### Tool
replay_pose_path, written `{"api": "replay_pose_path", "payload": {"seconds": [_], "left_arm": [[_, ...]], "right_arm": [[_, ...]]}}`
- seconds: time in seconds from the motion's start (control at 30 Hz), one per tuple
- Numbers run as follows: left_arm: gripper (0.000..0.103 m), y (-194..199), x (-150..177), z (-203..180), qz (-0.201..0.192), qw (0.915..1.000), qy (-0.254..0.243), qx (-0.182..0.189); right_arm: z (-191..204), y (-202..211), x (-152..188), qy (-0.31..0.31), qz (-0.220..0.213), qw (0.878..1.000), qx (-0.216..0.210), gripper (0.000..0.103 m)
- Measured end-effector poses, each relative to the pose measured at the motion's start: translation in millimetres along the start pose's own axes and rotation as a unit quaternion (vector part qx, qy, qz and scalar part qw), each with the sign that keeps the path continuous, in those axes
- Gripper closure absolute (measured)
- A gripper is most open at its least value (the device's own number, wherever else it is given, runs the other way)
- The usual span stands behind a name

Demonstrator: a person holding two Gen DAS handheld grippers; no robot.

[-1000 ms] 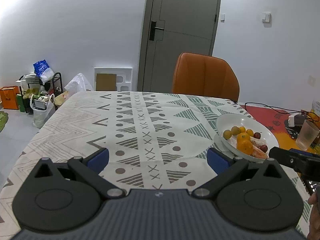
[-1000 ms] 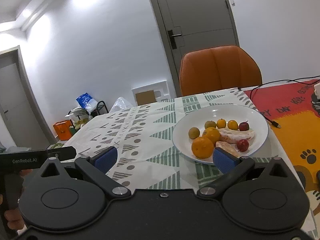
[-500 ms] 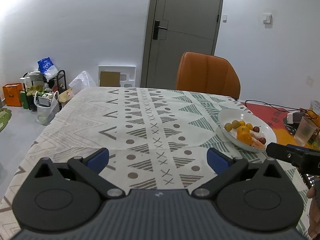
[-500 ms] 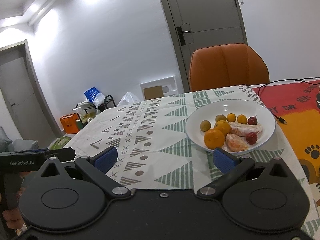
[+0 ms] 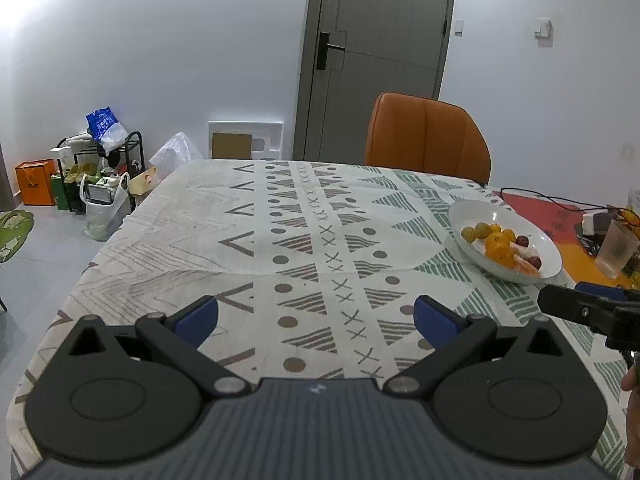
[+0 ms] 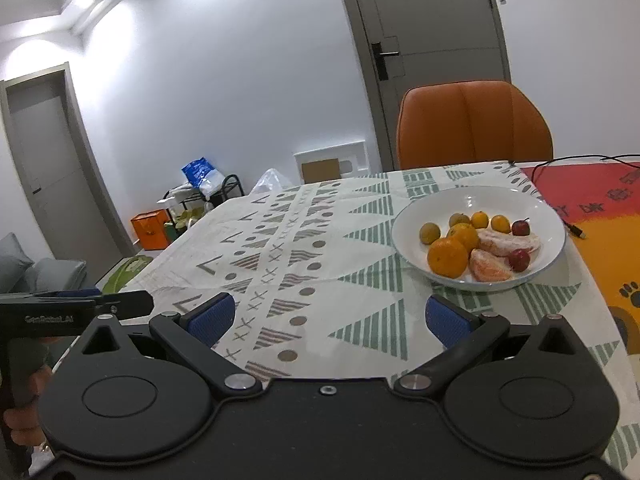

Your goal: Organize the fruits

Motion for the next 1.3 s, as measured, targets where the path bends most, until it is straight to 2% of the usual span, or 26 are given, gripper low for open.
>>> {"api": "replay_pose_path", "payload": {"seconds": [1.3], "left_arm": [[0.000, 0.9, 7.0, 4.0, 0.009, 1.0000, -0.002, -0.003]], "right_arm": [[-0.3, -0.4, -0.7, -0.002, 0.001, 1.000, -0.001, 0.000]]}}
Point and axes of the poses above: each gripper's, at about its wrist camera, not at the fingertips, and y roughly against the way its jaws point, z to its left, x to its underside, the point moved 9 cm from there along -y, roughly the way its jaws point, and after that the axes turned 4 degrees about -x, right-handed, at the moved point
